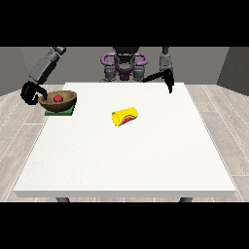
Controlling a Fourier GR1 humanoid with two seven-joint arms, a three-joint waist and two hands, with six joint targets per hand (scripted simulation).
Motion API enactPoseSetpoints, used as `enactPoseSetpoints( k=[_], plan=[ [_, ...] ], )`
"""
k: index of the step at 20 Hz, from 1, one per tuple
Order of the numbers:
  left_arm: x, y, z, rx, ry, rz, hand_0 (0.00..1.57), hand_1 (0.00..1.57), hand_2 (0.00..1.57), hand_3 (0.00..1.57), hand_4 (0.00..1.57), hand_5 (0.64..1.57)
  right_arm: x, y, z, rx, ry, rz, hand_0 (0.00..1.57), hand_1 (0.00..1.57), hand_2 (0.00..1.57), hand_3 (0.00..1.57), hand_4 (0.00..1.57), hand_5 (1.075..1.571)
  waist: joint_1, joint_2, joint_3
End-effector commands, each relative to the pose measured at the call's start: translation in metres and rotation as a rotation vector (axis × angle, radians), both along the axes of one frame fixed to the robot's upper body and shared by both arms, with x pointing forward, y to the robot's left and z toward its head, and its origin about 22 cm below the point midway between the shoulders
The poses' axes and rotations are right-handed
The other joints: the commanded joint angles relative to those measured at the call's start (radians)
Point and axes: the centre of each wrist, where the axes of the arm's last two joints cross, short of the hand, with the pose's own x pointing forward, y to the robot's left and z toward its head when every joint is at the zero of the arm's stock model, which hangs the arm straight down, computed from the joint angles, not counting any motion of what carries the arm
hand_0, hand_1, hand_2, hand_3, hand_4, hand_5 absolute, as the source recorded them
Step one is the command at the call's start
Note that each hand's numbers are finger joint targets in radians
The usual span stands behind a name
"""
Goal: Pick the cup and pour the ball into the bowl, then pick the bowl and place it on the pad
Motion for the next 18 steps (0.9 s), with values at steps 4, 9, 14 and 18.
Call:
enactPoseSetpoints(
  k=[4, 9, 14, 18],
  plan=[
    [-0.019, 0.0, 0.011, -0.005, -0.029, -0.013, 0.0, 0.0, 0.0, 0.0, 0.0, 1.565, -0.025, -0.036, 0.034, -0.147, 0.025, -0.151, 0.36, 0.36, 0.51, 0.62, 0.0, 1.506, 0.013, 0.034, 0.0009],
    [-0.029, 0.002, 0.012, -0.011, -0.06, 0.003, 0.0, 0.0, 0.0, 0.0, 0.0, 1.565, -0.014, -0.028, 0.035, -0.13, 0.007, -0.153, 0.0, 0.0, 0.38, 0.22, 0.0, 1.478, 0.014, 0.036, 0.0005],
    [-0.032, -0.004, 0.01, -0.023, -0.052, 0.006, 0.0, 0.0, 0.0, 0.0, 0.0, 1.569, -0.016, -0.04, 0.073, -0.125, -0.006, -0.141, 0.0, 0.0, 0.33, 0.24, 0.0, 1.495, -0.008, 0.031, 0.0001],
    [-0.024, -0.004, -0.011, -0.043, 0.019, 0.036, 0.0, 0.0, 0.0, 0.0, 0.0, 1.569, -0.028, -0.056, 0.118, -0.128, -0.025, -0.053, 0.0, 0.0, 0.27, 0.26, 0.0, 1.501, -0.054, -0.031, -0.0011]
  ],
)
